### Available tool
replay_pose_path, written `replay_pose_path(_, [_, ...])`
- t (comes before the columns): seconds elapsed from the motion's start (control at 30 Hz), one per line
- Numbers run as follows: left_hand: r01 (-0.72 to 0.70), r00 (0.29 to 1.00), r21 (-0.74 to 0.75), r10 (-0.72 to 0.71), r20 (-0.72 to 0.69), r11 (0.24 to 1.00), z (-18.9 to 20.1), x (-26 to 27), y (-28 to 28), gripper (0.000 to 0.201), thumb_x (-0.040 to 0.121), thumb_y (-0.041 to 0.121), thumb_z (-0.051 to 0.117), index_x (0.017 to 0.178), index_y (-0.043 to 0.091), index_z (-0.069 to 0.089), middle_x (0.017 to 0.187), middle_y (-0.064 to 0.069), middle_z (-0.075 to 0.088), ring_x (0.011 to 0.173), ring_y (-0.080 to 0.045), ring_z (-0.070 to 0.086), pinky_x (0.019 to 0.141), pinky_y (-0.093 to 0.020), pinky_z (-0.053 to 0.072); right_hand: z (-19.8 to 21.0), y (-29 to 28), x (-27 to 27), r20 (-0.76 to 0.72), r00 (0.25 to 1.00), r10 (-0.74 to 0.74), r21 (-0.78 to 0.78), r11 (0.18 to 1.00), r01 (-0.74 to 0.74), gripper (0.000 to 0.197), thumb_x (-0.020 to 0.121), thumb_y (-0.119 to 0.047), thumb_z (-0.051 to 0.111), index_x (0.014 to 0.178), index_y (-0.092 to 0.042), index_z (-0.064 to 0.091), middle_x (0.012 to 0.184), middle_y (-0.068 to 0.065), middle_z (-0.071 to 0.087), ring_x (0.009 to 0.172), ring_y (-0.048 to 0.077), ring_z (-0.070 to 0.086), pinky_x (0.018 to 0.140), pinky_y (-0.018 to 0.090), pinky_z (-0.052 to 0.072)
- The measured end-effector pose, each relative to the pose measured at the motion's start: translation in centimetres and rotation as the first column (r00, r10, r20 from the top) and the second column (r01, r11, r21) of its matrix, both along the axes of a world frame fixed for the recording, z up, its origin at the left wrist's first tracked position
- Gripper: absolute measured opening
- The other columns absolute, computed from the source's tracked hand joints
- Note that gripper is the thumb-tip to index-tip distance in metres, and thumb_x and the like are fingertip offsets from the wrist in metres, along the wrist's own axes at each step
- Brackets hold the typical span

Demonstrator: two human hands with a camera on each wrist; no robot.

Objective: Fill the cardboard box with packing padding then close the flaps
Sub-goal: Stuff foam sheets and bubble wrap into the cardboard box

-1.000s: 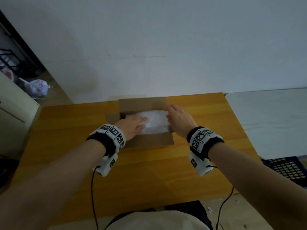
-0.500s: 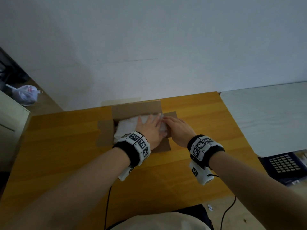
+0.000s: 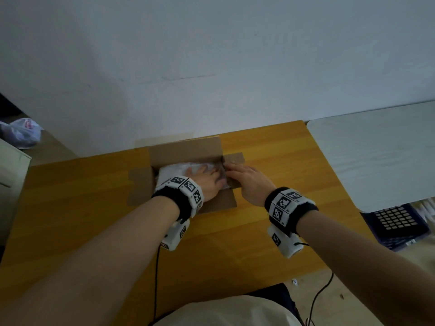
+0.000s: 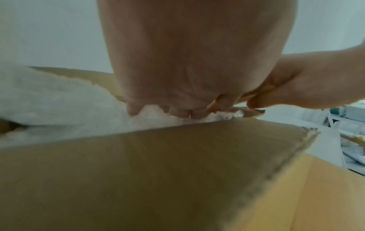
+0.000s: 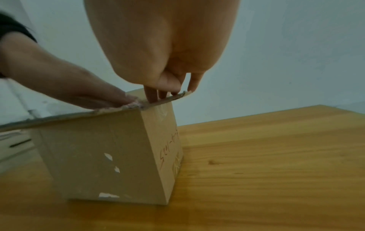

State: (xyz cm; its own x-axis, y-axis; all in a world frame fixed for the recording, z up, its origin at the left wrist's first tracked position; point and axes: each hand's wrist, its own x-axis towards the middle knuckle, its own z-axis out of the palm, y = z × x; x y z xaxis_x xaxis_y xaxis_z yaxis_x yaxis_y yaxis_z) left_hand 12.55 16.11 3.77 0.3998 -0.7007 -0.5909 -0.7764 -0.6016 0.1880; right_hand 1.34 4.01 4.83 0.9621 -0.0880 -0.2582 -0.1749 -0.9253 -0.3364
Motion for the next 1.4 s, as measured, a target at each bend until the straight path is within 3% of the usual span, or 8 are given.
replay_pose_path(0.2, [0.065,0.997,0.036,-0.067,0.043,0.997,-0.2,0.2,0.4,0.060,0.100,0.045,0.024,0.151,0.025,-0.002,0.159,0.005,-0.007,0.147,-0.022,-0.001,0.117,-0.053,0.006,0.8,0.1,-0.7,-0.140,0.970,0.199,-0.115,0.970,-0.215,0.072,0.082,0.009,0.039,0.143,-0.030,0.034,0.156,-0.007,0.025,0.148,0.011,0.006,0.119,0.037,0.004])
replay_pose_path(0.43, [0.078,0.996,0.038,-0.080,0.035,0.996,-0.3,0.1,0.2,0.063,0.101,0.030,0.034,0.151,0.023,-0.003,0.159,0.002,-0.009,0.147,-0.022,-0.003,0.116,-0.053,0.006,1.8,0.9,-0.3,-0.279,0.924,0.262,-0.264,0.904,-0.336,0.058,0.090,0.002,0.035,0.143,-0.020,0.035,0.156,-0.005,0.024,0.148,0.013,0.002,0.119,0.043,0.003])
replay_pose_path(0.53, [0.132,0.988,-0.016,-0.130,0.084,0.991,0.3,0.2,1.3,0.055,0.102,0.024,0.030,0.151,0.023,0.005,0.160,0.001,-0.005,0.147,-0.021,-0.001,0.117,-0.050,0.010,2.2,1.2,-0.2,-0.171,0.967,0.191,-0.179,0.959,-0.221,0.056,0.086,0.005,0.037,0.135,-0.018,0.046,0.149,-0.001,0.039,0.144,0.013,0.021,0.118,0.035,0.009])
replay_pose_path(0.67, [0.112,0.986,-0.089,-0.100,0.137,0.990,1.4,-0.2,4.4,0.054,0.103,0.033,0.025,0.151,0.024,0.002,0.159,0.000,-0.009,0.147,-0.019,-0.006,0.119,-0.044,0.004,2.4,1.7,-0.2,0.032,0.998,0.063,-0.076,0.995,-0.060,0.045,0.090,0.000,0.041,0.131,-0.013,0.050,0.136,0.006,0.053,0.127,0.025,0.046,0.104,0.035,0.035])
replay_pose_path(0.87, [-0.046,0.966,-0.161,0.085,0.243,0.986,1.4,-2.0,9.6,0.061,0.101,0.043,0.017,0.151,0.017,-0.007,0.159,-0.009,-0.008,0.147,-0.023,0.001,0.120,-0.039,0.009,1.8,4.2,0.8,-0.048,0.988,0.146,-0.061,0.987,-0.149,0.048,0.101,-0.027,0.031,0.148,-0.023,0.023,0.158,0.002,0.019,0.143,0.023,0.024,0.116,0.039,0.023])
replay_pose_path(1.03, [-0.157,0.925,-0.198,0.215,0.315,0.967,0.1,-3.5,11.9,0.061,0.100,0.046,0.011,0.151,0.013,0.009,0.159,-0.011,0.005,0.146,-0.024,0.010,0.119,-0.039,0.012,0.8,6.0,1.9,-0.166,0.968,0.188,-0.080,0.976,-0.203,0.053,0.100,-0.044,0.024,0.149,-0.036,0.004,0.160,0.003,-0.006,0.148,0.028,0.001,0.119,0.047,0.009])
replay_pose_path(1.27, [-0.274,0.908,-0.216,0.326,0.265,0.937,-0.1,-3.9,10.9,0.060,0.099,0.048,0.014,0.146,0.011,0.024,0.156,-0.021,0.013,0.142,-0.032,0.020,0.117,-0.043,0.020,0.3,6.3,3.4,-0.211,0.975,0.072,-0.105,0.990,-0.096,0.056,0.094,-0.060,0.021,0.145,-0.049,0.001,0.159,0.001,-0.017,0.145,0.040,-0.008,0.117,0.055,0.003])
replay_pose_path(1.4, [-0.392,0.895,-0.251,0.430,0.116,0.885,0.5,-3.1,9.4,0.059,0.100,0.042,0.024,0.150,0.019,0.003,0.157,-0.018,-0.001,0.137,-0.035,0.031,0.110,-0.044,0.033,0.2,6.4,3.9,-0.272,0.960,0.059,-0.059,0.995,-0.078,0.058,0.093,-0.061,0.021,0.146,-0.047,0.001,0.158,0.003,-0.018,0.144,0.042,-0.009,0.117,0.053,0.004])
